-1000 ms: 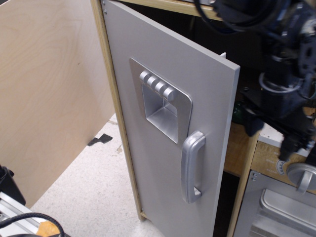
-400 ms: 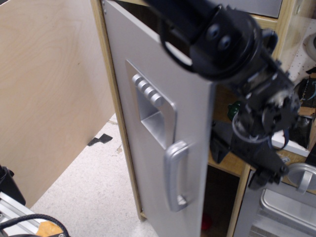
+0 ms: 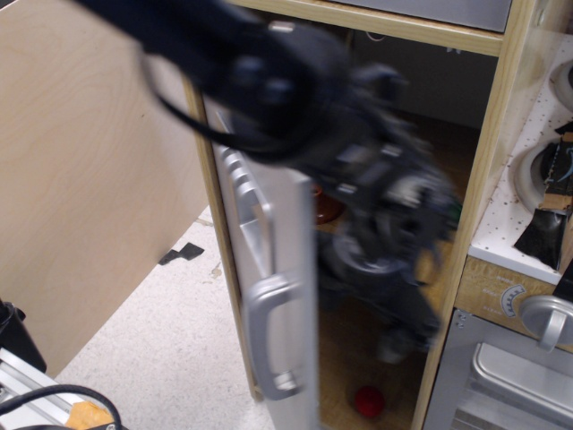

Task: Open fridge

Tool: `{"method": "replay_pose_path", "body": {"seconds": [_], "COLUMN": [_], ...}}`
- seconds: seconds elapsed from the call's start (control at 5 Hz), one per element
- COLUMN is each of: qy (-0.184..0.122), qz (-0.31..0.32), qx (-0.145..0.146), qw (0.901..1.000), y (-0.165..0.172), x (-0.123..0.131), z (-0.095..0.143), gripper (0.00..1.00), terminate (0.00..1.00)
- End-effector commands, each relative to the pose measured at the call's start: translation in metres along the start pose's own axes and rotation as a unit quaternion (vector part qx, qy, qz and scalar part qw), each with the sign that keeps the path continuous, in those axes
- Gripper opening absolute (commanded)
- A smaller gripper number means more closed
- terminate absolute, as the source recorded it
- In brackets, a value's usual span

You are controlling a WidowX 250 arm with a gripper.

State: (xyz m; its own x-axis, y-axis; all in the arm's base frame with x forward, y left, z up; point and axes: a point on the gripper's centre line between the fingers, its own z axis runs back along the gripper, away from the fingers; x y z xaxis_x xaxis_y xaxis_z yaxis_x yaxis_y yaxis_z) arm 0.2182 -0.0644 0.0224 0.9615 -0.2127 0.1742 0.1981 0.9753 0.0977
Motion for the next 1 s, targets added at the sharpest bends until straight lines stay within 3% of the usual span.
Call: {"method": "replay_pose_path", "body": {"seconds": [0.0, 0.4, 0.8], "qy": [-0.013, -0.035, -0.016], "qz": [-0.008, -0.006, 0.011], "qx": [-0.026, -0.035, -0.011], "qw": [0.9996, 0.9987, 0.9997], "y": [0.061, 0.102, 0.131], "x": [-0.020, -0.030, -0.026], "z": [0.019, -0.001, -0.004], "gripper": [1.00, 1.00, 1.00], "terminate": [0.00, 0.00, 0.00]}}
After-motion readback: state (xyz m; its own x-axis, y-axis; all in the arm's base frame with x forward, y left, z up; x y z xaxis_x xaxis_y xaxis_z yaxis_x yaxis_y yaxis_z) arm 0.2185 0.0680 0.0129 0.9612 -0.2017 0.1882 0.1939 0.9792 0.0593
